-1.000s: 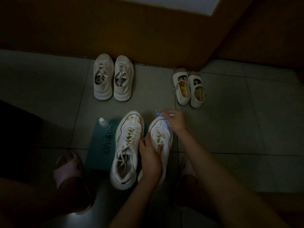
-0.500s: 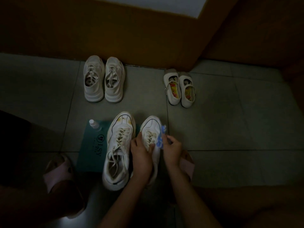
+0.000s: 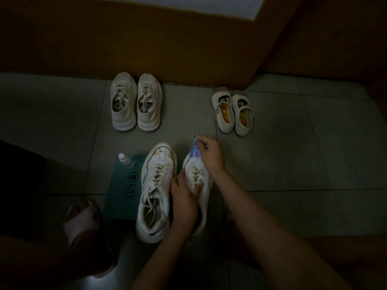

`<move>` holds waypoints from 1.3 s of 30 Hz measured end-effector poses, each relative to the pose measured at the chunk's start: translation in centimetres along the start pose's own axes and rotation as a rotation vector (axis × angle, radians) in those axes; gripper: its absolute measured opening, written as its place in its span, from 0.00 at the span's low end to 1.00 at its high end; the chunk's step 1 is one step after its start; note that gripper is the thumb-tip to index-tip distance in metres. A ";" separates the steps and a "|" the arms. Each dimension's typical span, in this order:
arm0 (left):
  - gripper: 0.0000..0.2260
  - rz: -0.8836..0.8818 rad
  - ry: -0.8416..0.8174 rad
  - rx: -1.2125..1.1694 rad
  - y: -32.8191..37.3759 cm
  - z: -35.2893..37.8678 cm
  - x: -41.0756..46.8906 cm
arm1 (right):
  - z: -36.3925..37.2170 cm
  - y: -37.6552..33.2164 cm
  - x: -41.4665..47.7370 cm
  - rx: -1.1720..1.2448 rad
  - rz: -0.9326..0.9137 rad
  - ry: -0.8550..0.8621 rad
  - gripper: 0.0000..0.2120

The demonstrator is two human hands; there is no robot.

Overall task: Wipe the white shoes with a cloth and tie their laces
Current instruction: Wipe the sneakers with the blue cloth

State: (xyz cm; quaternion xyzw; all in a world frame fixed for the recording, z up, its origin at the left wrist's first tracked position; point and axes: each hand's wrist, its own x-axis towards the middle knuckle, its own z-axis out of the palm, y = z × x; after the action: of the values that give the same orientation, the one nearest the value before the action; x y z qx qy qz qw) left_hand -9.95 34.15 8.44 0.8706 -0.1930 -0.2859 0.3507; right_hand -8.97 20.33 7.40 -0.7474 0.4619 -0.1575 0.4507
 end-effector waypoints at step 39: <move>0.27 -0.003 0.029 -0.033 0.4 0.3 -0.4 | -0.2 -0.3 -0.7 -0.041 -0.099 -0.254 0.05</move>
State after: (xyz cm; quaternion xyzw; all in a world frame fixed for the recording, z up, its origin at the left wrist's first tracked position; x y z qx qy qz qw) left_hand -10.44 33.96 8.66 0.8692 -0.1820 -0.2767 0.3672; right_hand -9.27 20.86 7.87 -0.7924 0.3668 -0.0742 0.4818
